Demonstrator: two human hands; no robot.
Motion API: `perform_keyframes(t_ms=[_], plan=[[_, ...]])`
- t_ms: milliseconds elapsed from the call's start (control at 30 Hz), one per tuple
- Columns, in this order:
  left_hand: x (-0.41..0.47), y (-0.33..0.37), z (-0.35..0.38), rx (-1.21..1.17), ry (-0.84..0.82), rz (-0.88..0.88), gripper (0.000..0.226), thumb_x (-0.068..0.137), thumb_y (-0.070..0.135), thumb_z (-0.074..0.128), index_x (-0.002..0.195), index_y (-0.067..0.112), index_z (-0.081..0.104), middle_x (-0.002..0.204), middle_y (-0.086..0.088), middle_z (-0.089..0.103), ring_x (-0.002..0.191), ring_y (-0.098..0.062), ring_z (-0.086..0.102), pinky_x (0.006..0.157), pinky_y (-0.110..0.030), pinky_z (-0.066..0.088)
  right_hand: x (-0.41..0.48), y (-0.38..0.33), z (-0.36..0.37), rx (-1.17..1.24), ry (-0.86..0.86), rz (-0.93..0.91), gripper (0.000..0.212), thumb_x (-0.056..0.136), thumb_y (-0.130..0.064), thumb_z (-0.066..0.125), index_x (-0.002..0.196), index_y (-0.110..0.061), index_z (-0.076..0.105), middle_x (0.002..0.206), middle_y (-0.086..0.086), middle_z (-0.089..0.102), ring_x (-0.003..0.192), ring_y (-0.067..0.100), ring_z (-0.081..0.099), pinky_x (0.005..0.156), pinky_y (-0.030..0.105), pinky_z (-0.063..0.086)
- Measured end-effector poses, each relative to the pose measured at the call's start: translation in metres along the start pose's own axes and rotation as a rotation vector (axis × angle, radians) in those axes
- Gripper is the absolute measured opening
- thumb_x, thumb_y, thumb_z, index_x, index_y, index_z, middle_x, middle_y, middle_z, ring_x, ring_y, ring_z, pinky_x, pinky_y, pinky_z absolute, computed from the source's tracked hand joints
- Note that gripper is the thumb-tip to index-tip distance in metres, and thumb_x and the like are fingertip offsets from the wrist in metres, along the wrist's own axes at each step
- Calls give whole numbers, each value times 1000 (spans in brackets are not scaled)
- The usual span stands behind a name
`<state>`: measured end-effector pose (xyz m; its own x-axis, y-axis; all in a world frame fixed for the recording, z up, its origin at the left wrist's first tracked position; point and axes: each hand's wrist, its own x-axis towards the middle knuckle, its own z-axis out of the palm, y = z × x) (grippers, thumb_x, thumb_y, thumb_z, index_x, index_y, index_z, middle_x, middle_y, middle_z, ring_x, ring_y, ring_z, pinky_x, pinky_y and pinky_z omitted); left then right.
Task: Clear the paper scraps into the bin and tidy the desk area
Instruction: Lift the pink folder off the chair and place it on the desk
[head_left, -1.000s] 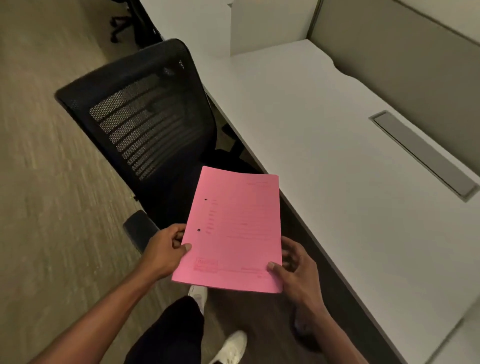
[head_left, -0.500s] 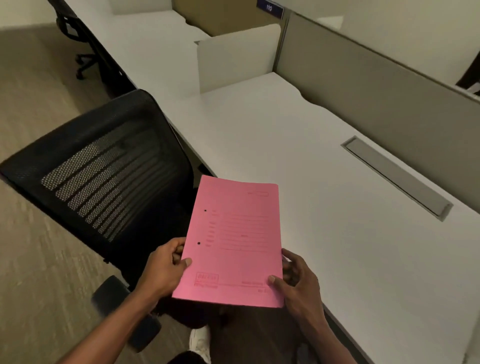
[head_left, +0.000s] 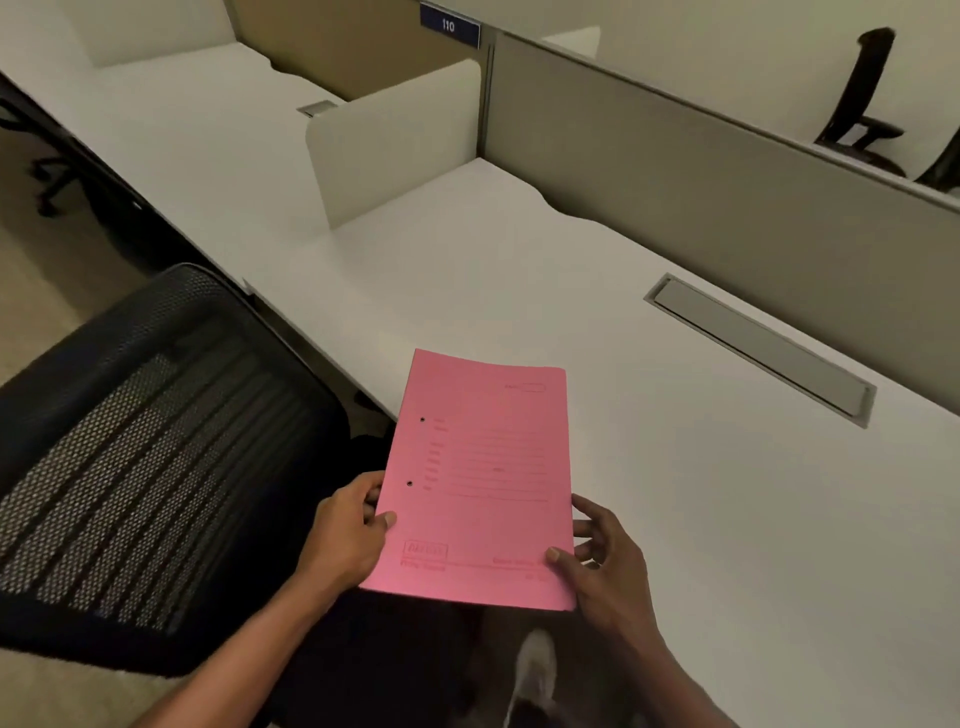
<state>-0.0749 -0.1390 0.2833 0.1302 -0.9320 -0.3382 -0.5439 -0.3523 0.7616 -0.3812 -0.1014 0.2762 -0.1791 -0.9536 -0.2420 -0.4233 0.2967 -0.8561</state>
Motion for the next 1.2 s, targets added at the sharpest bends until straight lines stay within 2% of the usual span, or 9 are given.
perform_keyframes(t_ms=[167,333,500,633,700,800,967,1200], plan=[[45,17,15,33,-9,17,52,98,9,69,147,23,56,122,3,71,95,-9,70,71,-19,54,43,0,-7,5,8,8,70,85,-22,86,146,-30,54,114,-9,72,87,15,72,64,19,60],[95,40,39,41,-9,7,52,98,7,68,147,20,56,123,2,72,99,-10,70,79,-23,57,97,7,-22,24,12,12,67,85,-17,83,144,-35,55,111,-11,73,83,6,69,66,19,59],[150,76,71,78,9,-12,46,100,6,64,143,22,59,115,6,69,88,-4,66,64,-14,50,161,16,-45,51,10,27,64,89,-11,78,142,-39,54,112,-13,73,83,8,70,65,21,60],[205,108,99,111,22,-9,45,100,2,63,139,24,61,116,6,71,85,-3,66,63,-13,47,221,25,-66,65,8,34,65,89,-6,76,142,-36,55,114,-13,73,80,11,69,66,23,60],[233,126,112,127,26,-1,45,99,1,63,138,24,63,116,6,72,85,-5,68,67,-19,51,251,29,-76,73,13,38,66,89,-6,76,143,-36,54,114,-13,73,81,11,69,67,23,60],[273,151,132,156,29,19,45,97,1,63,137,22,63,117,3,74,88,-18,72,80,-37,61,295,34,-90,82,26,46,69,87,-3,77,141,-39,55,112,-12,73,80,12,68,71,27,61],[345,190,161,243,24,57,43,95,3,65,135,19,65,119,0,75,93,-24,68,83,-32,49,361,45,-107,115,24,80,74,84,-3,80,144,-36,53,113,-10,72,79,16,69,80,37,64],[426,236,192,375,4,100,44,93,3,65,136,12,65,126,-11,74,112,-36,70,98,-41,55,433,50,-119,147,69,101,76,78,-4,86,143,-28,55,104,-10,73,81,7,71,86,37,63]])
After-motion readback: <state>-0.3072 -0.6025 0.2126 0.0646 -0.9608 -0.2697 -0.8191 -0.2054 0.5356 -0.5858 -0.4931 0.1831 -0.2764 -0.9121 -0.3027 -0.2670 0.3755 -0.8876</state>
